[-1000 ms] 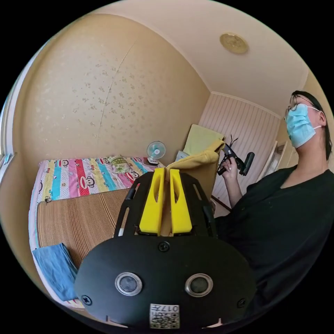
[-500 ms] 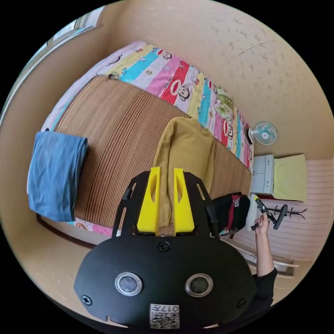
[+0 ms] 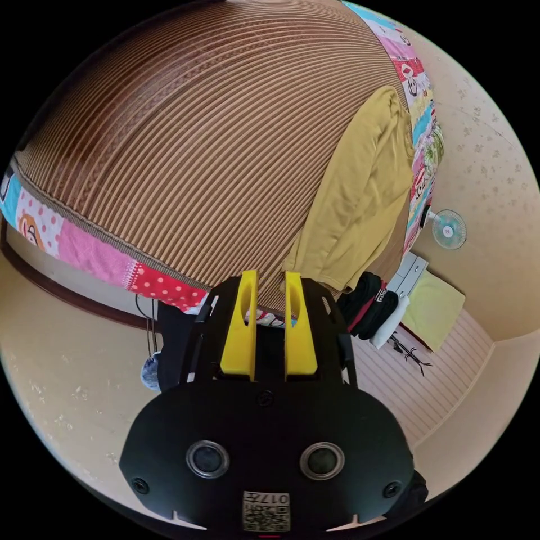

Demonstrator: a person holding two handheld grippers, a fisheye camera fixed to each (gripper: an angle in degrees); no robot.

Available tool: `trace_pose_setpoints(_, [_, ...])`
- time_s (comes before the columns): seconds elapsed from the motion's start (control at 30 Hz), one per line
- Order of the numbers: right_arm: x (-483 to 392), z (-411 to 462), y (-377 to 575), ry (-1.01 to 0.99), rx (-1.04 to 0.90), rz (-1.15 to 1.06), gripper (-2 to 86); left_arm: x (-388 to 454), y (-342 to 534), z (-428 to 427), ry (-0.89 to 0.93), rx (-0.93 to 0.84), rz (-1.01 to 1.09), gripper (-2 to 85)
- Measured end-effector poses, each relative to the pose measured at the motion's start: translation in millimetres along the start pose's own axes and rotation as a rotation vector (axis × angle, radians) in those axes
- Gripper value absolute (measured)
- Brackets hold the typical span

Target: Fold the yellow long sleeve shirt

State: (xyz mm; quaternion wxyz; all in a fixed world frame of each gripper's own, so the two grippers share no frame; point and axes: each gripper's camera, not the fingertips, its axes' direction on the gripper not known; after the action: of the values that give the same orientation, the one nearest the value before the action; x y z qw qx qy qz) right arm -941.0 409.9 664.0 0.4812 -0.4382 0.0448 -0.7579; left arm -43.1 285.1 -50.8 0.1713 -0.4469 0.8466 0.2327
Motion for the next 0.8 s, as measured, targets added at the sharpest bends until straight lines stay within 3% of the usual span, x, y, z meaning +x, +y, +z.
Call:
trace_pose_setpoints(0.1, [55,0,23,-0.081,-0.027,0.084,6.2,46,11,-10,0.011,0.032,0.014,8.3])
trace_pose_setpoints(0.2, [74,-26,29,-0.022,-0.01,0.015,6.5,89,24,-12,-0.109,-0.016,0.068,9.7])
trace_pose_setpoints(0.4, [57,-117,54,-0.034,0.201,-0.151,6.2,117,61,-19,-0.296,-0.121,0.148,7.7])
trace_pose_setpoints(0.63, [8,-146,107,-0.005,0.247,-0.366,5.9,101,120,-77,-0.121,-0.211,0.179,4.0])
trace_pose_setpoints(0.8, [3,-121,141,0.119,0.178,-0.45,5.7,97,164,-184,0.343,-0.287,0.417,3.6])
